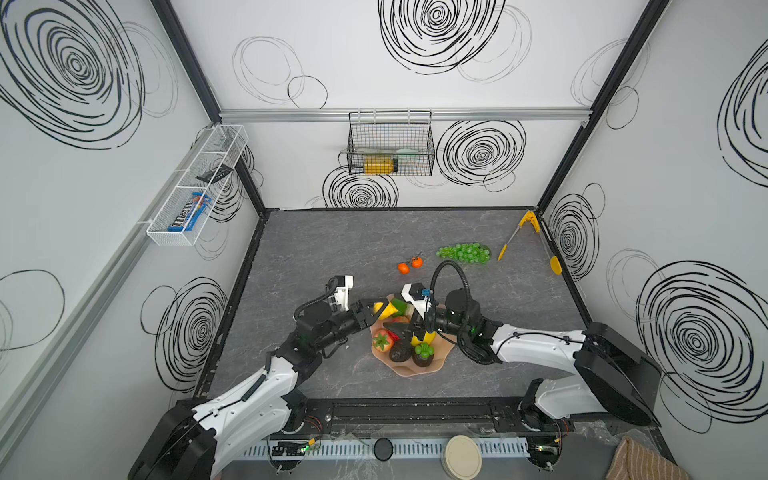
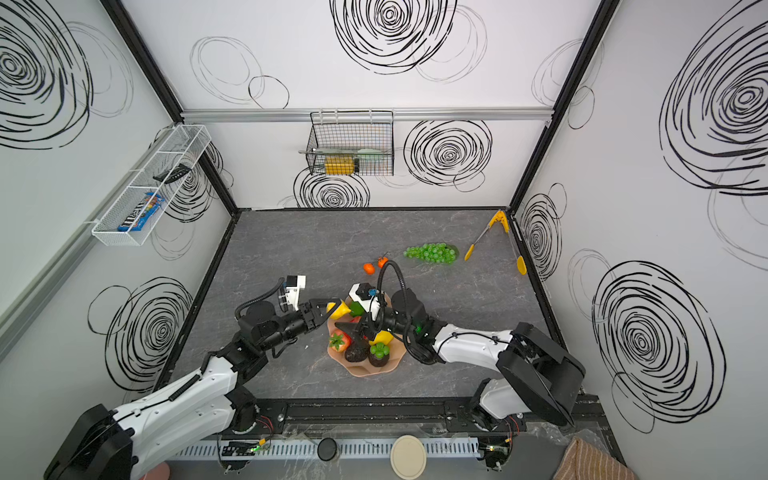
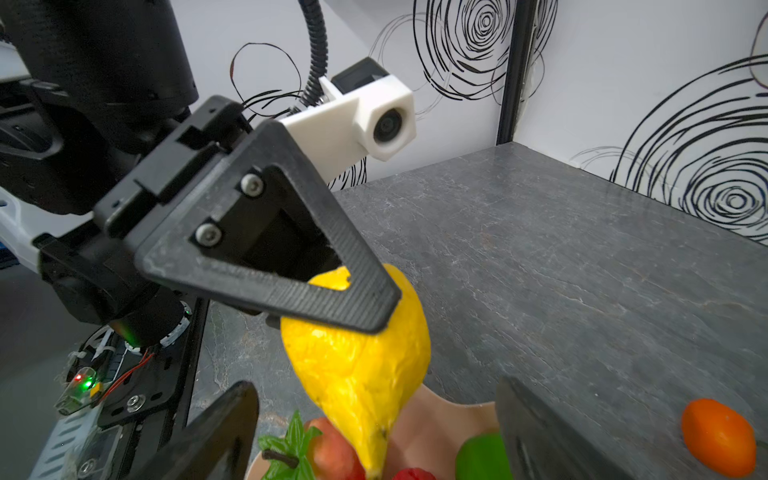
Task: Place and organize the fake fruits in the fruit bowl
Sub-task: 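Close the right gripper on the lemon while the left gripper releases it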
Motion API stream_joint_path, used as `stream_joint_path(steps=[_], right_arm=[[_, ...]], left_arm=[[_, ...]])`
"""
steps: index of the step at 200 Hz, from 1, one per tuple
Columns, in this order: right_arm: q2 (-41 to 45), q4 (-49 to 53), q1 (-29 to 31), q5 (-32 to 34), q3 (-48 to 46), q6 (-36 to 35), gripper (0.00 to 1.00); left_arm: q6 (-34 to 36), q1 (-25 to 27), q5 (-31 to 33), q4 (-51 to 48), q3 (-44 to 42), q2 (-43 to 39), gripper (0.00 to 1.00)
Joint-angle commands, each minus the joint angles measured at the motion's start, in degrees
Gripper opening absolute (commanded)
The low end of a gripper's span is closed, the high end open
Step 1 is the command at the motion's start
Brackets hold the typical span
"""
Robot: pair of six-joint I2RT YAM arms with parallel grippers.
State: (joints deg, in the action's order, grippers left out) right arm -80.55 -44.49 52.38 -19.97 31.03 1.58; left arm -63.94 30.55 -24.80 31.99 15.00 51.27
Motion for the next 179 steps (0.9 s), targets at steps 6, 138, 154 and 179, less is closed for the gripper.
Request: stream_joint_path(steps=[6, 138, 154, 179], right_arm=[[-1.09, -3.81, 0.94, -1.04, 1.79, -2.31, 0.9], [-1.66, 2.43, 1.72, 2.09, 4.86, -2.68, 0.5], [-0.78, 8.55, 1.54, 5.76, 6.99, -2.64, 0.5], [-0.69, 20.87, 0.85, 11.88, 12.42, -1.61, 0.49]], left_arm=[[-1.48, 0.96, -0.25, 5.12, -0.93, -0.05, 0.51], [-0.44, 1.33, 0.71, 5.49, -0.92, 0.89, 0.74], [4.31, -1.14, 1.27, -1.89, 0.77, -1.21, 0.82], [14.0, -6.95, 6.89, -15.75, 3.45, -7.65, 0.9]])
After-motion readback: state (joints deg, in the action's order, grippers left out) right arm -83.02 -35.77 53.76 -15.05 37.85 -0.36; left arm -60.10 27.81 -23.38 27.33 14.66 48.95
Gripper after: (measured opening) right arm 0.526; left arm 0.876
